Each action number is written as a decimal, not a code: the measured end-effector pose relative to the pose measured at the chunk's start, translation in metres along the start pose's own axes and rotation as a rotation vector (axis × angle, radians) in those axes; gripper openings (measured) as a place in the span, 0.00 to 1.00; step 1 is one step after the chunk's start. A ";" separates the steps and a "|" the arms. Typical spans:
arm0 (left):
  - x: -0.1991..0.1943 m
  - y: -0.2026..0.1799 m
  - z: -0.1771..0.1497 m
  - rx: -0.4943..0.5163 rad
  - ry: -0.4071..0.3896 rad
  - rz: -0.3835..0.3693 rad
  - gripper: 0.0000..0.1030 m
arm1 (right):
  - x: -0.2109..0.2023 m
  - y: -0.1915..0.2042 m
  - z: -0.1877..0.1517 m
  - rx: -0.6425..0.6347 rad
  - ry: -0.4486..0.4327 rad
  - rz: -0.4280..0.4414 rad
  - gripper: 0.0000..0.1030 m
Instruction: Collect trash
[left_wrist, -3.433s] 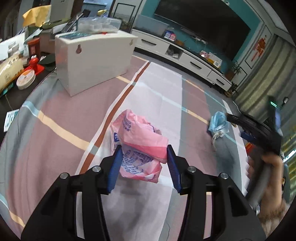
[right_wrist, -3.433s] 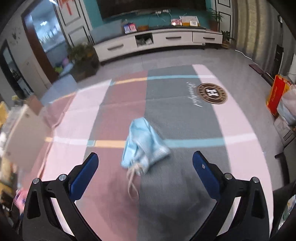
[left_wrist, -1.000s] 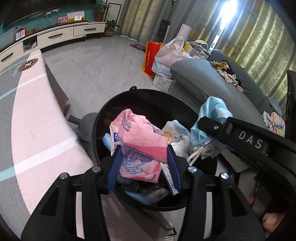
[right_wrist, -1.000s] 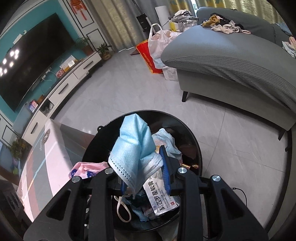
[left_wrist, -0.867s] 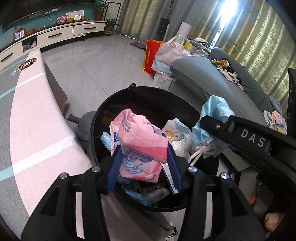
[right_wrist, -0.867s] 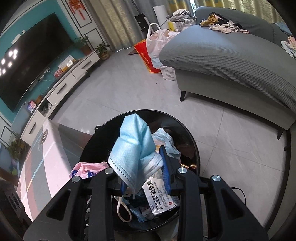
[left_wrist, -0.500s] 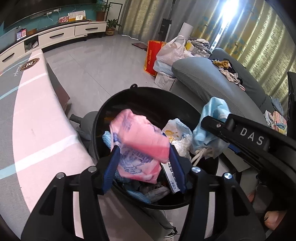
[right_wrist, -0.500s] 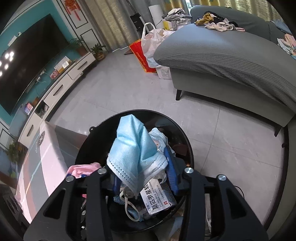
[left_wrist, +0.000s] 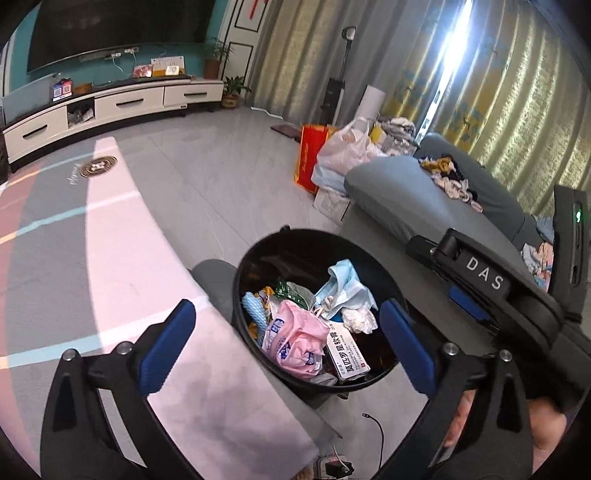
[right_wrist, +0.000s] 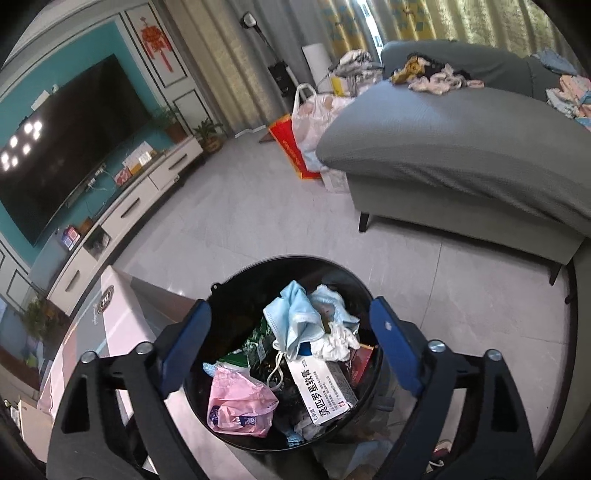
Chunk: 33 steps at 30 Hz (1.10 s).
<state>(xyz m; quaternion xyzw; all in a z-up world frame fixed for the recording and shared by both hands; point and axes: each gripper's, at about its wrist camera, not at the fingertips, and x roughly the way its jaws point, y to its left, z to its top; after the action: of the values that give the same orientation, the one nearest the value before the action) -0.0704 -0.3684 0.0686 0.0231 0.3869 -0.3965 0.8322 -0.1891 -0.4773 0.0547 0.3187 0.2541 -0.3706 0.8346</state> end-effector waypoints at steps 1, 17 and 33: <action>-0.007 0.002 0.001 -0.004 -0.007 -0.004 0.97 | -0.008 0.000 0.000 0.001 -0.023 0.003 0.91; -0.064 0.008 0.003 0.031 -0.094 0.048 0.97 | -0.054 0.009 0.003 -0.072 -0.135 -0.096 0.97; -0.060 0.011 -0.003 0.003 -0.047 0.015 0.97 | -0.038 0.017 -0.004 -0.161 -0.085 -0.168 0.97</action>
<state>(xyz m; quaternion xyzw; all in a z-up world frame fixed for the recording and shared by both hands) -0.0882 -0.3210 0.1033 0.0178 0.3667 -0.3914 0.8438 -0.1994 -0.4480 0.0826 0.2123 0.2730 -0.4308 0.8335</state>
